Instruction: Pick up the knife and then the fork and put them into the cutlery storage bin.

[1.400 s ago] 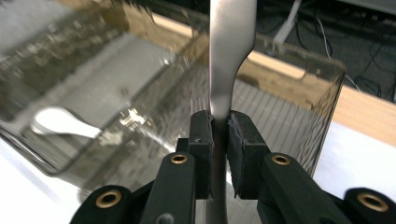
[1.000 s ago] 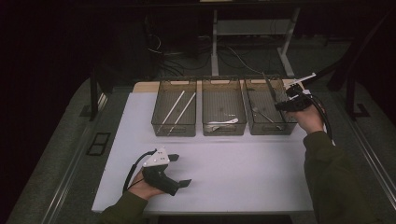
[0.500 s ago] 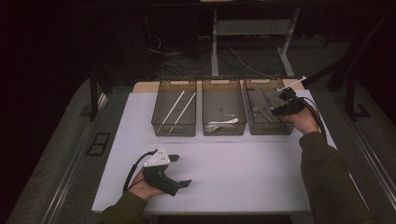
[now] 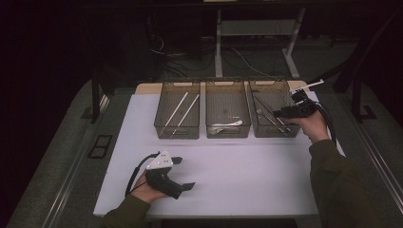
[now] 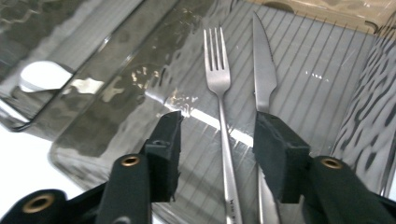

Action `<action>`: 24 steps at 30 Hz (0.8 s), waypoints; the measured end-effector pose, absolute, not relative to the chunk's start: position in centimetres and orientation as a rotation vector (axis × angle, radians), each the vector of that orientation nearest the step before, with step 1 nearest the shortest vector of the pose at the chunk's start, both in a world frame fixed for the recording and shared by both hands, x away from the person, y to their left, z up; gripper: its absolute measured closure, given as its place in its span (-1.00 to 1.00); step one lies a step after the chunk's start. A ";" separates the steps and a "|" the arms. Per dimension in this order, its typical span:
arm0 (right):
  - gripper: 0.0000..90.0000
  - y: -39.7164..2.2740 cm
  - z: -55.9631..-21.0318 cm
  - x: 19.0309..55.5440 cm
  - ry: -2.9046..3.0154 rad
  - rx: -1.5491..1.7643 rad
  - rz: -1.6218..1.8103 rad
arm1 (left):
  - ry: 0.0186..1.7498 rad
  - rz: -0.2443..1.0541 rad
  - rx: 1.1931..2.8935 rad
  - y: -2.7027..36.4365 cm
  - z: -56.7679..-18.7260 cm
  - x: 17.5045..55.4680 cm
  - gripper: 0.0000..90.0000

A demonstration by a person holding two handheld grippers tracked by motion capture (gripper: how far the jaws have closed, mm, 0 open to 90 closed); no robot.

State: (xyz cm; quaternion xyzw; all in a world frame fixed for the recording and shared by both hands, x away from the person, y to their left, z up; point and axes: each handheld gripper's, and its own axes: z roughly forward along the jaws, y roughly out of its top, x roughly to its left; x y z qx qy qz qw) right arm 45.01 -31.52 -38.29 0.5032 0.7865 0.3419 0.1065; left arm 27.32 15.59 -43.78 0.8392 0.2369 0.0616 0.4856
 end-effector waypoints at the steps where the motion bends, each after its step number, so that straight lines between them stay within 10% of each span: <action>1: 0.06 -31.6 -38.2 44.8 2.314 1.478 1.013 | 0.578 0.150 2.042 15.6 -43.8 27.4 -1.00; 24: -0.38 -28.9 -38.1 35.6 2.273 1.166 1.192 | 0.581 0.163 2.042 15.7 -43.7 27.2 -1.00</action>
